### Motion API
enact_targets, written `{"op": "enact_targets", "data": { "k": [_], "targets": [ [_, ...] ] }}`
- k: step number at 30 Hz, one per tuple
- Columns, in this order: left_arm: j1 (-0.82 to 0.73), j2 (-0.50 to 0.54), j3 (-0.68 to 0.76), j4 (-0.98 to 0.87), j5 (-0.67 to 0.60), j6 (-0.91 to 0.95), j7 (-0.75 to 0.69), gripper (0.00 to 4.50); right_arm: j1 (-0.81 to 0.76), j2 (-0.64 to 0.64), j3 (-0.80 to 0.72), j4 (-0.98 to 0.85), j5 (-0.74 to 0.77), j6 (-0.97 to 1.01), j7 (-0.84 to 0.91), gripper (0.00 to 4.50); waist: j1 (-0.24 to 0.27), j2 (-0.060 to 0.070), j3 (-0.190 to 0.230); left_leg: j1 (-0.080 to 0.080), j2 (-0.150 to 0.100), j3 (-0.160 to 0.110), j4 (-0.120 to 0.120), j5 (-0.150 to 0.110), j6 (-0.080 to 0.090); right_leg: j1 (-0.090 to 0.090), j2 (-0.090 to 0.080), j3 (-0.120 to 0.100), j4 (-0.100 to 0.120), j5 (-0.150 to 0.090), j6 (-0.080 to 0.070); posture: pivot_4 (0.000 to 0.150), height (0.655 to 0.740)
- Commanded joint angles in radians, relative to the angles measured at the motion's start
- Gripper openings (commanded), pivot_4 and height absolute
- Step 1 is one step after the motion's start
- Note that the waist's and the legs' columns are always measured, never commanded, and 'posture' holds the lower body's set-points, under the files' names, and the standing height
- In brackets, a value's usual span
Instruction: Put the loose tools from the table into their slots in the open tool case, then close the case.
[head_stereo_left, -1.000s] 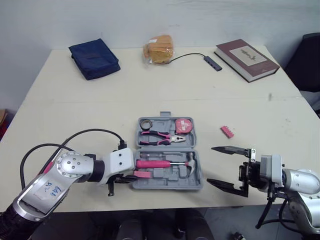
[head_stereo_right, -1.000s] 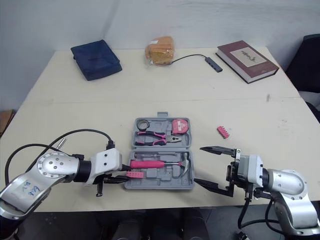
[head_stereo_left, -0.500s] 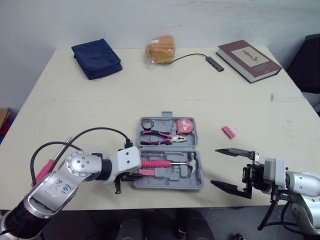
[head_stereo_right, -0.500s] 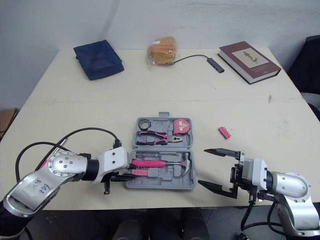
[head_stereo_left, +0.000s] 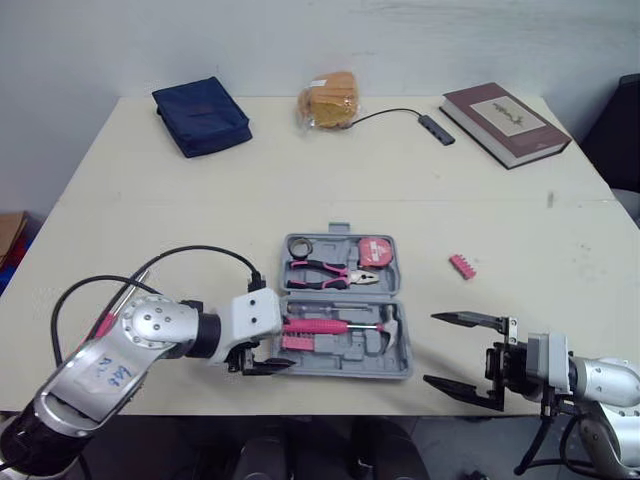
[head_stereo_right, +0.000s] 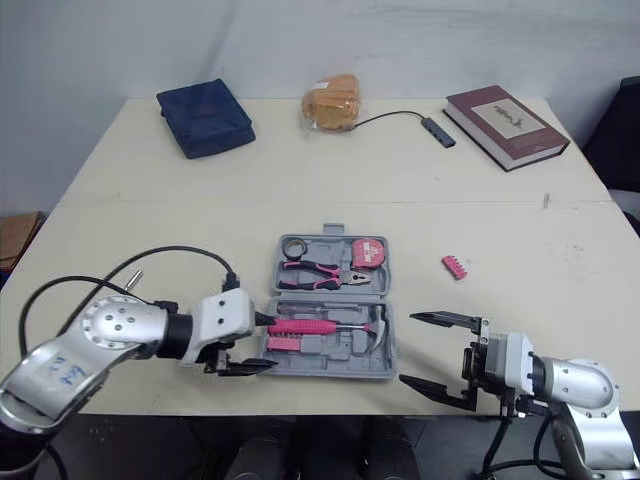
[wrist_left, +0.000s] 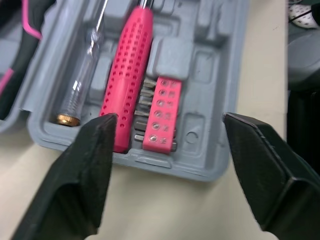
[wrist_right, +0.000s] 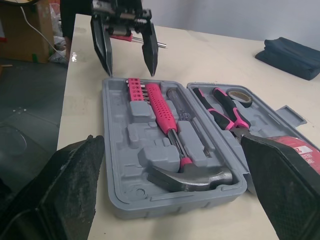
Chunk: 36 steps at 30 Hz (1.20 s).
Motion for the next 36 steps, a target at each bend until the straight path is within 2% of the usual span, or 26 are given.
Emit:
{"op": "enact_targets", "data": {
  "k": [1,2,5,9,11,18,24,28,36],
  "targets": [
    [0.042,-0.014,0.095,0.028,-0.029,-0.199,-0.078,3.29,-0.013,-0.019,-0.021,-0.065,0.032,0.026,-0.022,4.5,-0.003,0.0,0.0,0.0,0.0,0.0,0.0,0.0,0.0,0.0,0.0,0.0,0.0,0.0,0.0,0.15,0.74],
    [0.072,-0.045,0.128,0.074,-0.036,-0.33,-0.126,3.29,-0.021,-0.021,-0.02,-0.071,0.034,0.036,-0.03,4.5,-0.004,0.0,0.0,0.0,0.0,0.0,0.0,0.0,0.0,0.0,0.0,0.001,0.0,0.0,0.0,0.15,0.74],
    [0.13,-0.09,0.192,0.209,-0.058,-0.486,-0.197,2.52,-0.037,-0.025,-0.015,-0.068,0.034,0.05,-0.033,4.5,-0.004,0.0,0.0,0.001,0.001,0.001,0.001,0.0,-0.001,0.0,0.0,0.0,0.001,-0.001,-0.001,0.15,0.74],
    [0.129,-0.084,0.153,0.327,0.014,-0.612,-0.239,0.74,-0.058,-0.024,-0.015,-0.049,0.024,0.05,-0.036,4.5,0.0,0.0,0.0,0.0,0.001,0.0,0.001,0.0,-0.001,0.0,0.001,-0.001,0.001,-0.001,-0.001,0.15,0.74],
    [0.116,-0.092,0.121,0.352,0.036,-0.633,-0.246,0.15,-0.063,-0.022,-0.013,-0.04,0.018,0.048,-0.038,4.5,0.002,0.0,0.0,0.0,0.0,0.0,0.001,-0.001,0.0,0.0,0.0,-0.001,0.001,-0.001,-0.001,0.15,0.74],
    [0.068,-0.128,0.028,0.395,0.117,-0.623,-0.206,0.15,-0.07,-0.016,-0.004,-0.032,0.005,0.043,-0.05,4.5,0.0,0.0,0.0,0.0,-0.001,0.002,0.002,-0.003,0.003,0.0,-0.001,-0.005,0.0,0.001,0.001,0.15,0.74],
    [0.072,-0.078,-0.044,0.394,0.172,-0.522,-0.223,0.15,-0.047,-0.026,-0.01,-0.108,0.008,0.079,-0.095,4.5,-0.003,0.0,0.0,0.0,0.0,0.002,0.002,-0.003,0.002,0.0,0.0,-0.008,0.001,0.0,0.001,0.15,0.74],
    [0.043,-0.071,-0.095,0.404,0.237,-0.444,-0.17,0.15,-0.046,-0.039,-0.018,-0.149,0.015,0.113,-0.119,4.5,-0.003,0.002,-0.001,0.001,0.0,0.002,0.002,-0.003,0.002,0.0,0.0,-0.007,0.001,0.0,0.001,0.15,0.74],
    [-0.006,-0.139,-0.189,0.406,0.291,-0.354,-0.092,0.15,-0.079,-0.049,-0.01,-0.179,0.016,0.162,-0.151,4.5,0.0,0.005,-0.003,0.003,0.0,0.002,0.002,-0.004,0.004,0.002,0.0,-0.006,0.001,0.0,0.0,0.15,0.74]
  ]
}}
